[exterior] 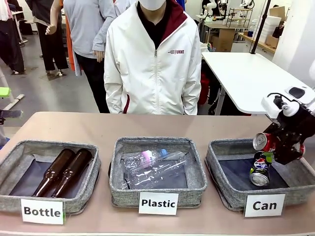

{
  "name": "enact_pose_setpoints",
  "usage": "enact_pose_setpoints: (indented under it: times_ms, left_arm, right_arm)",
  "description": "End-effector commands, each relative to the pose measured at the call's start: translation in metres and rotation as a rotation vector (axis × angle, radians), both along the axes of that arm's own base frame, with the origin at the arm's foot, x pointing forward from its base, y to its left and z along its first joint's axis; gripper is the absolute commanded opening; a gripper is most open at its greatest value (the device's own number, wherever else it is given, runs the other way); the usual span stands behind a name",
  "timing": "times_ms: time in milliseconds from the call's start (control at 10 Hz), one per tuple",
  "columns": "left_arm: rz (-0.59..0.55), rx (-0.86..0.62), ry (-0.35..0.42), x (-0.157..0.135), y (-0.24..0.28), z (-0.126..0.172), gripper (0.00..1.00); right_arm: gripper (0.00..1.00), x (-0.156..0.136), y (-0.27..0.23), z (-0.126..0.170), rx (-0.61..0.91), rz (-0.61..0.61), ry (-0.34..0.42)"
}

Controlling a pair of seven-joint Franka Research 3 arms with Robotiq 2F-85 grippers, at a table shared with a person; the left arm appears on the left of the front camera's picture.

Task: Sort the can waste into the basket.
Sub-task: Pick up the can waste from the table and place it in the right Fabric basket.

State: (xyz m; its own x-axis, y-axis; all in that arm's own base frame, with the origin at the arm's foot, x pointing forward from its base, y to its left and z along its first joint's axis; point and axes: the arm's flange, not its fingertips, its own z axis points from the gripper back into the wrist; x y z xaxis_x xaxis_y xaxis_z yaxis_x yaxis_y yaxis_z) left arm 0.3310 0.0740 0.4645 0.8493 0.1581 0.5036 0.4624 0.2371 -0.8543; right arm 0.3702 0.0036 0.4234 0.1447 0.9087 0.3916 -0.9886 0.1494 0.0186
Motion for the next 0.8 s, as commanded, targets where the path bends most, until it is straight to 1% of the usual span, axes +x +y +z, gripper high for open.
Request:
enact_pose_setpoints:
  times_ms: [0, 100, 200, 300, 400, 500, 600, 700]
  left_arm:
    - [-0.003, 0.006, -0.007, -0.0021, 0.0004, 0.0006, 1.00]
    - [-0.003, 0.006, -0.007, -0.0021, 0.0004, 0.0006, 1.00]
    - [-0.003, 0.006, -0.007, -0.0021, 0.0004, 0.0006, 1.00]
    - [-0.003, 0.006, -0.007, -0.0021, 0.0004, 0.0006, 1.00]
    - [-0.003, 0.006, -0.007, -0.0021, 0.0004, 0.0006, 1.00]
    - [-0.003, 0.006, -0.007, -0.0021, 0.0004, 0.0006, 1.00]
    - [-0.003, 0.006, -0.007, -0.0021, 0.0004, 0.0006, 1.00]
    - [-0.003, 0.006, -0.007, -0.0021, 0.0004, 0.0006, 1.00]
  right_arm:
    - [0.56, 0.0045, -0.0021, 0.0041, 0.008, -0.051, 0.040]
    - [0.56, 0.0046, -0.0020, 0.0043, 0.005, -0.050, 0.045]
    - [1.00, 0.0046, -0.0016, 0.0059, 0.010, -0.052, 0.049]
    - [0.60, 0.0038, -0.0009, 0.0074, 0.016, -0.048, 0.049]
    - [1.00, 0.0050, 0.0006, 0.0078, 0.022, -0.044, 0.053]
    - [0.80, 0.0066, 0.0016, 0.0082, 0.028, -0.057, 0.054]
    - [1.00, 0.0069, 0.0023, 0.0082, 0.024, -0.064, 0.055]
    - [1.00, 0.0065, 0.0023, 0.0075, 0.020, -0.068, 0.055]
